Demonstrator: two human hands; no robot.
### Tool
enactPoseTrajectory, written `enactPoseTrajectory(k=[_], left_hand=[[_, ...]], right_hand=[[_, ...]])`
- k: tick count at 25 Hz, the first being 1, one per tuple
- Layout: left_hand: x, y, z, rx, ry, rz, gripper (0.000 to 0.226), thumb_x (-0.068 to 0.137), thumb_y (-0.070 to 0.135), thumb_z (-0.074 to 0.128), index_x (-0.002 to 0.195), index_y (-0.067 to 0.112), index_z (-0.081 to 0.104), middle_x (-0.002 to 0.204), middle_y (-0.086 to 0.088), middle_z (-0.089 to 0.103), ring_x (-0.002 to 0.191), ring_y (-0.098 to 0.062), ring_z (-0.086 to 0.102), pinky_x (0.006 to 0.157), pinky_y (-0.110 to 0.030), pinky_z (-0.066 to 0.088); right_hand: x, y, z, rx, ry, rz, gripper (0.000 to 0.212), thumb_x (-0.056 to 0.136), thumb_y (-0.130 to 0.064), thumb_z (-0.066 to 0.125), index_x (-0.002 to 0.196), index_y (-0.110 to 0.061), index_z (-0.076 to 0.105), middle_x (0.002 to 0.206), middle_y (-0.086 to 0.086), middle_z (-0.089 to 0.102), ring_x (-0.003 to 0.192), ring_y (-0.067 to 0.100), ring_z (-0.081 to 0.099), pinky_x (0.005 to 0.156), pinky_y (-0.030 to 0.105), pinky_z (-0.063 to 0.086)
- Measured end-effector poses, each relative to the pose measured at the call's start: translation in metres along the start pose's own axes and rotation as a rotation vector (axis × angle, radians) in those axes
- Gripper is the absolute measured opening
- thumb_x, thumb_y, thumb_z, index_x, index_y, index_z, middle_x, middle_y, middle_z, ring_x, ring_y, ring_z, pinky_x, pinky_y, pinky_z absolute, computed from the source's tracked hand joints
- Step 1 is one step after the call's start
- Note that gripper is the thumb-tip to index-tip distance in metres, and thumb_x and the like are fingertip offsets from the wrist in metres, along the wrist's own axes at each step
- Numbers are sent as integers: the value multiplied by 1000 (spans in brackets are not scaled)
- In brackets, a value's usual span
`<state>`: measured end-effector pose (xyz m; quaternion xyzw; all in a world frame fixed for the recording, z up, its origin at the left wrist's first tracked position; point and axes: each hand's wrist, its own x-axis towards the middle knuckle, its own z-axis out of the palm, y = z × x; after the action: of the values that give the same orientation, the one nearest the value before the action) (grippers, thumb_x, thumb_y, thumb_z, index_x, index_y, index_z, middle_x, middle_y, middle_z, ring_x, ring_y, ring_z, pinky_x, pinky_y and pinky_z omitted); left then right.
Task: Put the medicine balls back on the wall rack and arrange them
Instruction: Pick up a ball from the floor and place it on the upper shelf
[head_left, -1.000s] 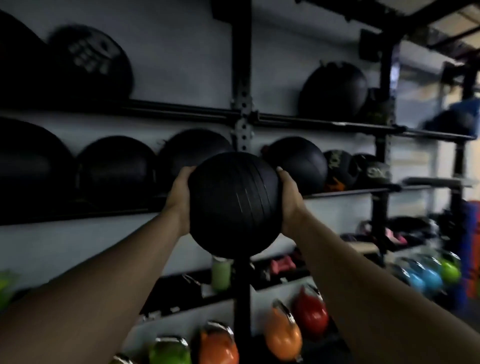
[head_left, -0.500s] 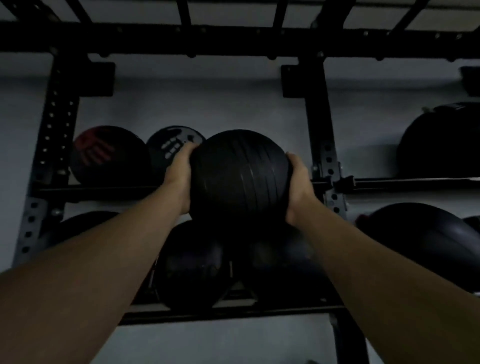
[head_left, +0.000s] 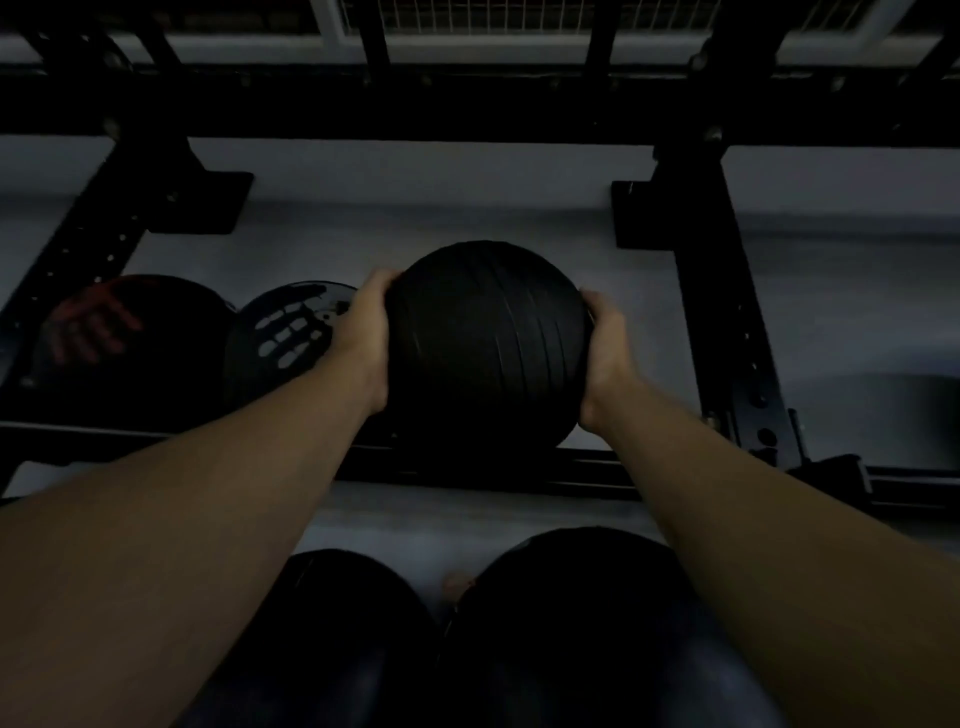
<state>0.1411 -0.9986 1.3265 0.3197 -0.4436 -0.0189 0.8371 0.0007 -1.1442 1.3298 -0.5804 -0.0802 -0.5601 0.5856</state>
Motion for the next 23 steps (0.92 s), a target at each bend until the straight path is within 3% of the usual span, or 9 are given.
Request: enactPoseTrajectory(k=[3, 5, 7, 12, 15, 18, 21, 23], left_hand=[[40, -6, 8, -31, 37, 83, 25, 92, 31, 63, 73, 18, 74, 67, -1, 77, 71, -21, 72, 57, -26, 56], [57, -2, 16, -32, 83, 242, 25, 89, 23, 64, 67, 18, 74, 69, 1, 77, 70, -17, 73, 64, -29, 58], [69, -5, 24, 72, 59, 437, 22, 85, 20, 64, 68, 19, 78, 79, 1, 81, 79, -15, 76, 77, -31, 61], [82, -17, 34, 453, 38, 676, 17, 81, 31, 69, 77, 27, 85, 85, 6, 83, 92, -13, 77, 83, -29, 57], [92, -20, 35, 666, 174, 734, 27, 91, 42, 66, 80, 24, 82, 82, 5, 79, 88, -16, 76, 77, -31, 55], [96, -29, 37, 770, 158, 676, 35, 93, 48, 63, 92, 19, 83, 89, 1, 78, 91, -19, 74, 70, -26, 45], [97, -55, 36, 832, -101, 556, 44, 95, 57, 58, 119, 25, 76, 121, 6, 74, 114, -14, 66, 92, -24, 45], [98, -77, 30, 912, -219, 487, 57, 100, 63, 46, 139, 26, 64, 143, 3, 63, 127, -17, 58, 106, -32, 43]], right_hand=[[33, 4, 5, 39, 55, -112, 43, 87, -38, 60, 111, -8, 78, 121, 20, 75, 114, 41, 70, 105, 55, 55], [50, 5, 9, 0, 137, -274, 28, 77, -31, 63, 89, -12, 79, 106, 15, 79, 107, 39, 73, 98, 52, 59], [62, 12, 6, -91, 159, -482, 21, 77, -24, 61, 80, -15, 80, 89, 6, 78, 98, 32, 74, 90, 45, 59], [83, 24, 7, -442, 143, -652, 23, 97, -22, 60, 97, -10, 80, 97, 8, 78, 97, 24, 71, 94, 41, 56], [89, 21, 13, -636, 210, -764, 38, 105, -34, 52, 95, -7, 77, 85, 4, 71, 82, 14, 63, 78, 31, 48], [93, 24, 10, -733, 138, -616, 45, 101, -52, 52, 102, -9, 67, 106, 7, 68, 97, 17, 63, 87, 30, 47], [90, 38, -1, -765, 35, -371, 63, 97, -64, 47, 134, -14, 58, 142, 13, 56, 127, 27, 58, 115, 42, 44], [90, 51, -9, -822, -44, -226, 74, 102, -64, 36, 153, -11, 46, 160, 15, 45, 143, 30, 47, 125, 41, 32]])
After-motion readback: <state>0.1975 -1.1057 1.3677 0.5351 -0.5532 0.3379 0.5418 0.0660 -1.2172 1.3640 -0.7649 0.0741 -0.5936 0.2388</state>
